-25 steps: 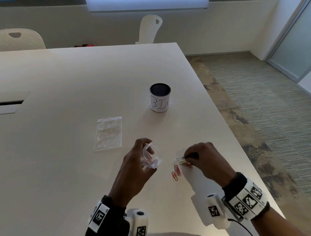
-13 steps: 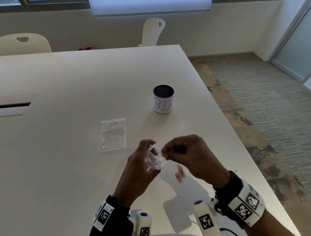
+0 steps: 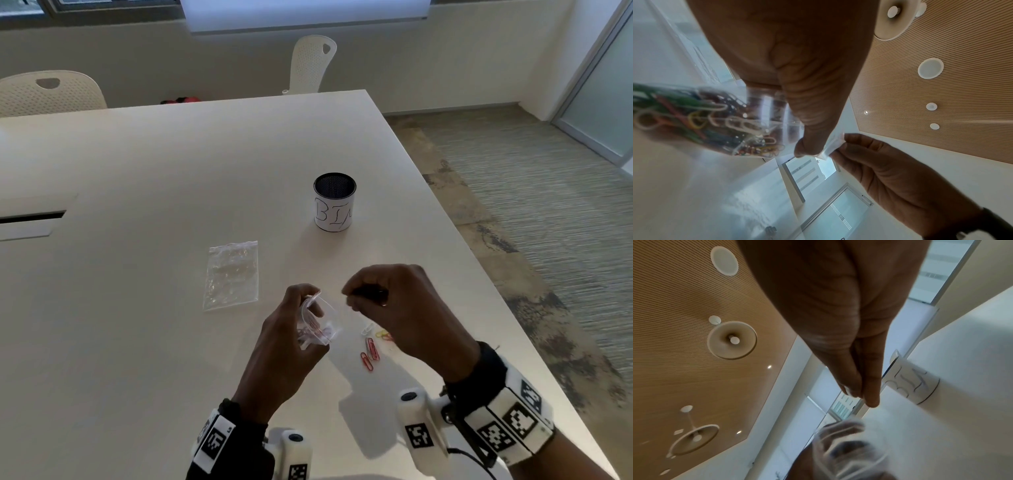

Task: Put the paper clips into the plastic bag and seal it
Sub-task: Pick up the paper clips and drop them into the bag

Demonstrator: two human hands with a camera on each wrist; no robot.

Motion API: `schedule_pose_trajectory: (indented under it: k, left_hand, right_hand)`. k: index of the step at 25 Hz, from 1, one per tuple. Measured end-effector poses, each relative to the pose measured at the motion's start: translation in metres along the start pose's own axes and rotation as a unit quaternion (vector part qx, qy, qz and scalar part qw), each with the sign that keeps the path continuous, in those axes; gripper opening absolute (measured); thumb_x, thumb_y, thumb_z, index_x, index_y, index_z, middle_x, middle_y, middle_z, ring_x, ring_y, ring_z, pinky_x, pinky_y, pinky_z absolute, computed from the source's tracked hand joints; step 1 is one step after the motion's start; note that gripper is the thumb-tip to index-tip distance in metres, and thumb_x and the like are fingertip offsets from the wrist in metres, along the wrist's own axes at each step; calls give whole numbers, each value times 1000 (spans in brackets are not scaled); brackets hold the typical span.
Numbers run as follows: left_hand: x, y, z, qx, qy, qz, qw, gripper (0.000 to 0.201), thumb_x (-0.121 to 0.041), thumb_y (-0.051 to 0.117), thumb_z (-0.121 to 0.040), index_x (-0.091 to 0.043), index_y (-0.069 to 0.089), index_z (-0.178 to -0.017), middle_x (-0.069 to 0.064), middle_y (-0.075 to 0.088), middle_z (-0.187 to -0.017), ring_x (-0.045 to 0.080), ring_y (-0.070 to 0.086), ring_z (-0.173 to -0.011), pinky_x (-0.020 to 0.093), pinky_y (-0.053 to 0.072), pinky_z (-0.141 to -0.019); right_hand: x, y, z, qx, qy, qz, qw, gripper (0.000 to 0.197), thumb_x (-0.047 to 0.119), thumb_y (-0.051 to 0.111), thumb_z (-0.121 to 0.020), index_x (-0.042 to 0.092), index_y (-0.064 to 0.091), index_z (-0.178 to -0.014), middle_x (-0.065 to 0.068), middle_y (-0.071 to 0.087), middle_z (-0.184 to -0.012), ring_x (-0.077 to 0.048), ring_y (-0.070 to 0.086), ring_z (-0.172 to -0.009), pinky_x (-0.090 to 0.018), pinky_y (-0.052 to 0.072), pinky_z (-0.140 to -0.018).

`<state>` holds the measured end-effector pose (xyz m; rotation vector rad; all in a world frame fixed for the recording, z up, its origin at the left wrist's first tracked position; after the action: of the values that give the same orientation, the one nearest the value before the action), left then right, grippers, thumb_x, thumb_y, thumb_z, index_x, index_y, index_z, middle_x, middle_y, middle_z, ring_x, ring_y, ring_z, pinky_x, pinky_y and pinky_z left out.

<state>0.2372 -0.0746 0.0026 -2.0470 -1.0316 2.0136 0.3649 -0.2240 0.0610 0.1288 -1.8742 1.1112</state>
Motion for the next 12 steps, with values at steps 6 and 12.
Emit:
schedule_pose_trajectory:
  k: [6, 12]
  left_hand:
    - [2, 1, -2, 1, 1, 2, 1000, 54, -12, 80, -84, -30, 49, -124, -12, 64, -101, 11, 67, -91, 12, 53, -67]
    - [3, 3, -3, 1, 2, 0, 1000, 54, -14, 81, -84, -32, 49, -123, -12, 64, -101, 11, 67, -91, 12, 53, -66]
  right_hand:
    - [-50, -10, 26, 151, 148, 231, 950, 63, 55, 77, -82, 26, 57, -135, 5, 60, -127, -12, 64, -104, -30, 55, -91]
    - [-55, 20, 38, 159, 212, 191, 945, 88, 61, 83, -71, 20, 44, -137, -1, 42, -126, -21, 59, -111, -29, 52, -97]
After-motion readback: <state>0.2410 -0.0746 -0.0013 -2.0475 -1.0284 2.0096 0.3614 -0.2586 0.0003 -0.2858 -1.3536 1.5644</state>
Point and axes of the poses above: each hand's wrist, its own z-axis away from the middle knuckle, its own y-axis out of the palm, x = y × z, the point moved 2 cm from there along -z, towards the middle knuckle
